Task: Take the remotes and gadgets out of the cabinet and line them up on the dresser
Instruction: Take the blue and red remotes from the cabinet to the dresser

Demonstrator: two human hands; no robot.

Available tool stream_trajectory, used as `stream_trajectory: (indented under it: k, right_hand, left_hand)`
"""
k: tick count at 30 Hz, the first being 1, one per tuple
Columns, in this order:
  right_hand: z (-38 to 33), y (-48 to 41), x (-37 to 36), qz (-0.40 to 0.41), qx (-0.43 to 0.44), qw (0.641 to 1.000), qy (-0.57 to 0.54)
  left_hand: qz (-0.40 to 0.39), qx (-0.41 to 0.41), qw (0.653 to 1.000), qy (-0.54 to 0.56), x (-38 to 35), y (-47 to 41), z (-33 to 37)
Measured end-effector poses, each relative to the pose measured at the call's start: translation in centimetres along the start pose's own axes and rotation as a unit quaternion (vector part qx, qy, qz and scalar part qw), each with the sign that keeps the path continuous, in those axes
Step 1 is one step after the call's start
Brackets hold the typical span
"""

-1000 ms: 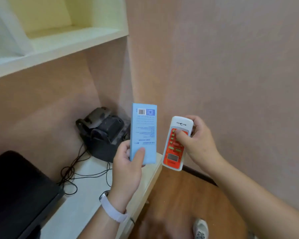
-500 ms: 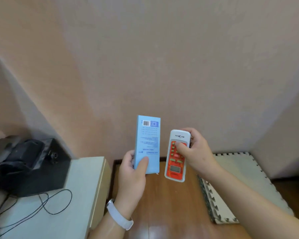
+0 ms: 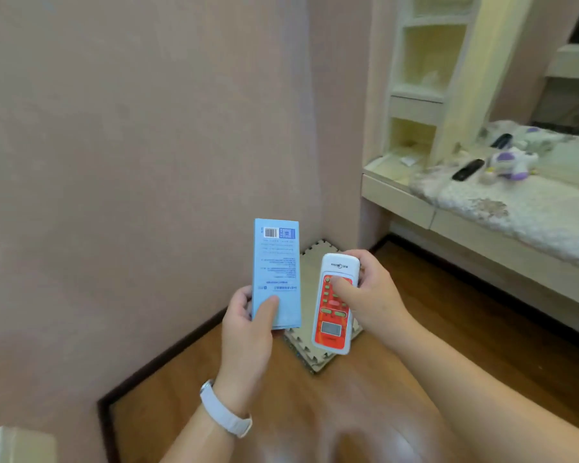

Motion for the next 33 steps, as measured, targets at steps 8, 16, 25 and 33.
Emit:
stream_trajectory:
  k: [8, 16, 25, 33]
  right_hand:
    - [3.8, 4.2, 17.0, 0.167, -0.027, 0.985, 0.032]
    - [7.6, 5.7, 24.9, 0.287, -0.071, 0.955, 0.011]
    - [9.0, -2.1, 29.7, 0.362, -0.105, 0.926, 0.04]
    - [8.2, -14.6, 31.5, 0.386, -0.13, 0.912, 0.039]
  left_hand:
    - [-0.184, 0.002, 0.982, -0.028, -17.1, 2.8, 1.2]
    - [-0.299, 0.003, 0.954, -0.026, -27.3, 2.3, 0.6]
    - [-0.356, 0.049, 0.933, -0.008, -36.0, -6.5, -1.5]
    - [-0.369, 0.054, 0.928, -0.014, -40.7, -19.5, -1.3]
Point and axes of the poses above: each hand's wrist, its own y-axis away from the middle knuckle, its own x-axis out of the back of the hand, z = x × y, the point moved 4 cm from there along -y, towards the middle knuckle, and after that the axes turned 2 degrees about y, right-handed, at the moved point
